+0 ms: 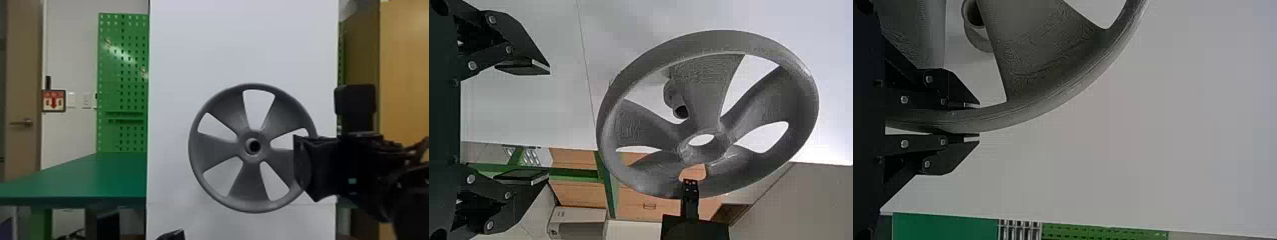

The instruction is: Hold the wheel and insert it

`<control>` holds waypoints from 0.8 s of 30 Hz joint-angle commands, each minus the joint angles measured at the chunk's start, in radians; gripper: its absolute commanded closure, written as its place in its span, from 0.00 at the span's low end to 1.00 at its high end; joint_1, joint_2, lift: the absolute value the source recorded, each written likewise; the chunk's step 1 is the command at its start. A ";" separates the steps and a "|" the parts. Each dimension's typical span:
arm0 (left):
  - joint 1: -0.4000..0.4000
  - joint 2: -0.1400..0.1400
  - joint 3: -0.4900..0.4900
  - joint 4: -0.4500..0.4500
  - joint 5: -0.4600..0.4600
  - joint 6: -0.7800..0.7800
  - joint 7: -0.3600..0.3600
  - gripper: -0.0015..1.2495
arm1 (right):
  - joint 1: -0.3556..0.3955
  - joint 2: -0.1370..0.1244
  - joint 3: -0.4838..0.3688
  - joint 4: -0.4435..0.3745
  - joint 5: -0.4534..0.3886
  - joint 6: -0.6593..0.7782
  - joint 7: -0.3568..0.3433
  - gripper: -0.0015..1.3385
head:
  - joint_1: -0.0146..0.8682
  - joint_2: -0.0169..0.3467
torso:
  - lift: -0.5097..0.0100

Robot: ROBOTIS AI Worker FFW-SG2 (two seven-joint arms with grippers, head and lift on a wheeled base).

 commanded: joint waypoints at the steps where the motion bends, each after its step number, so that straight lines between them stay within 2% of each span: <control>1: 0.000 0.000 0.001 0.000 0.000 0.000 -0.001 0.40 | 0.000 -0.001 -0.001 0.000 0.001 0.000 0.000 0.77 | 0.02 0.07 | 0.03; 24: 0.000 -0.001 0.000 0.000 0.000 0.000 0.000 0.40 | 0.003 -0.003 -0.001 0.000 0.003 -0.008 0.000 0.77 | 0.02 0.07 | 0.03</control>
